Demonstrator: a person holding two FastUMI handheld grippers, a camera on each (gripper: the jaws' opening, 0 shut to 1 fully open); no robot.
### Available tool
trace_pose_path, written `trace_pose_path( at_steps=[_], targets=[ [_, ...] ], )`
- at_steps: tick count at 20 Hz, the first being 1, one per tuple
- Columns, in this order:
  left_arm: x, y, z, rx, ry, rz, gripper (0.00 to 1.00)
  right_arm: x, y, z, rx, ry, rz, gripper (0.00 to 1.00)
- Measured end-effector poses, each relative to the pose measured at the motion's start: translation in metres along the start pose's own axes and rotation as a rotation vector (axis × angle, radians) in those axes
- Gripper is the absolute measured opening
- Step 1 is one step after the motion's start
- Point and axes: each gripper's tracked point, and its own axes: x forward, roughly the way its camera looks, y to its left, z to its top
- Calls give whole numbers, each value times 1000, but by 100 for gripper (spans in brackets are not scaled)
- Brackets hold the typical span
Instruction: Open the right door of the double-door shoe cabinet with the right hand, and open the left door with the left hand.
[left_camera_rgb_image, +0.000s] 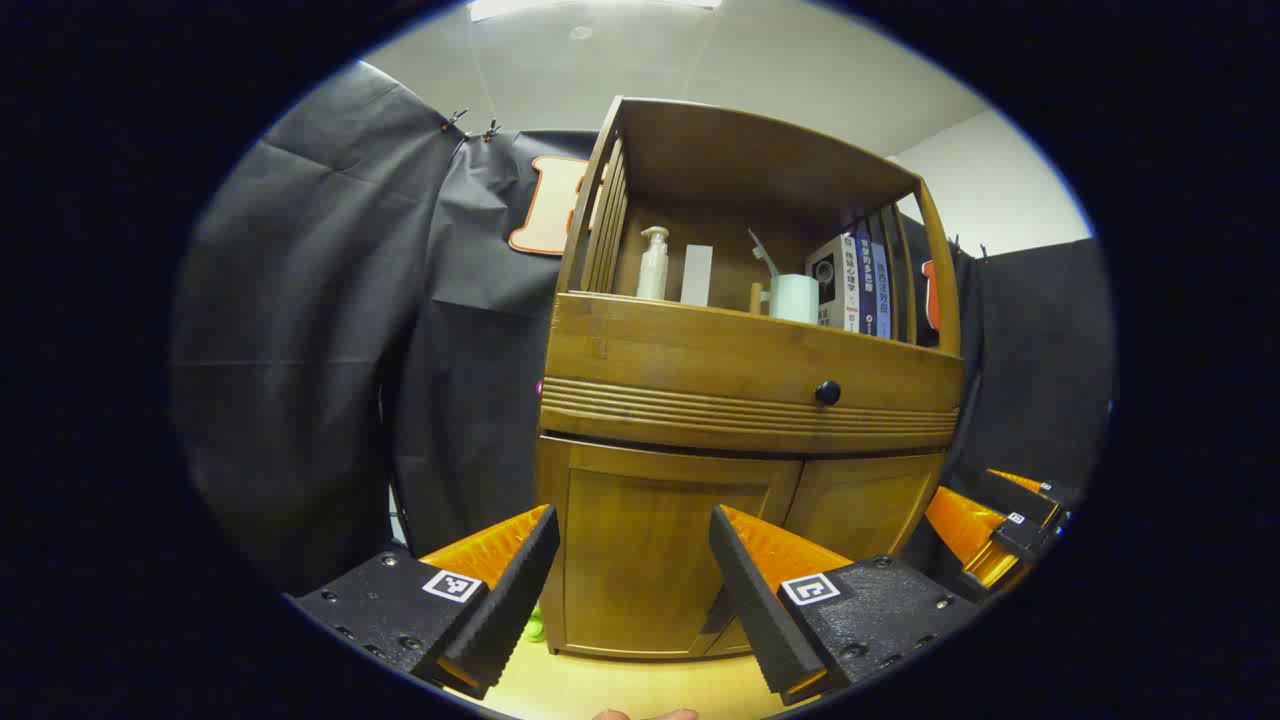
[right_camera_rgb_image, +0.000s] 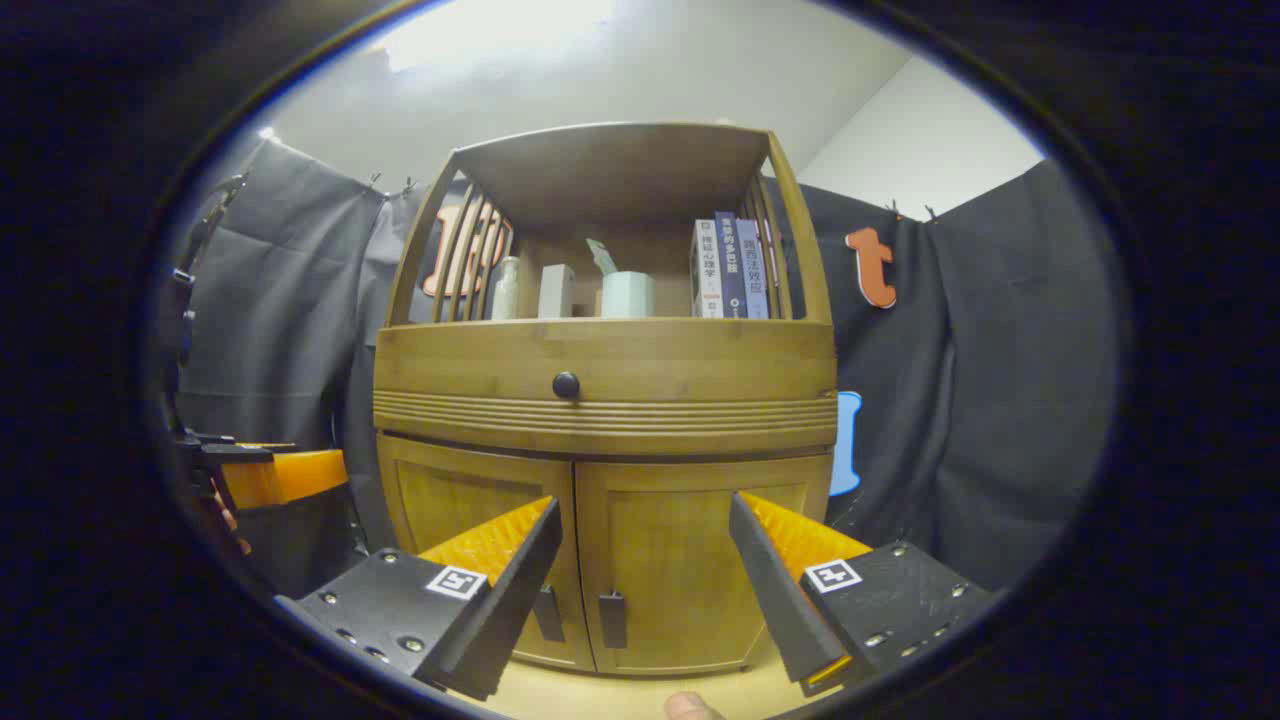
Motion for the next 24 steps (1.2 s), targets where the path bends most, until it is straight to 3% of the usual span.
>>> trace_pose_path(
  at_steps=[9,10,11,15,19,20,22,23,24],
  targets=[
    [-1,4,-10,56,1,22,87,5,5,-23,-28,37,14,96],
    [-2,7,-9,65,-3,31,93,4,6,-23,-32,35,15,100],
    [-3,10,-7,73,-9,41,87,4,6,-24,-36,36,16,96],
    [-8,15,2,78,-32,53,87,8,7,-33,-41,44,18,100],
    [-15,23,9,77,-50,72,87,21,6,-71,-53,115,12,96],
    [-16,27,10,81,-55,83,91,26,6,-81,-56,137,11,100],
    [-20,37,14,92,-67,113,99,37,6,-104,-59,187,17,96],
    [-21,43,16,97,-71,130,87,41,11,-115,-58,211,24,100],
    [-23,49,16,100,-73,149,93,46,14,-125,-55,237,31,97]
  ],
)
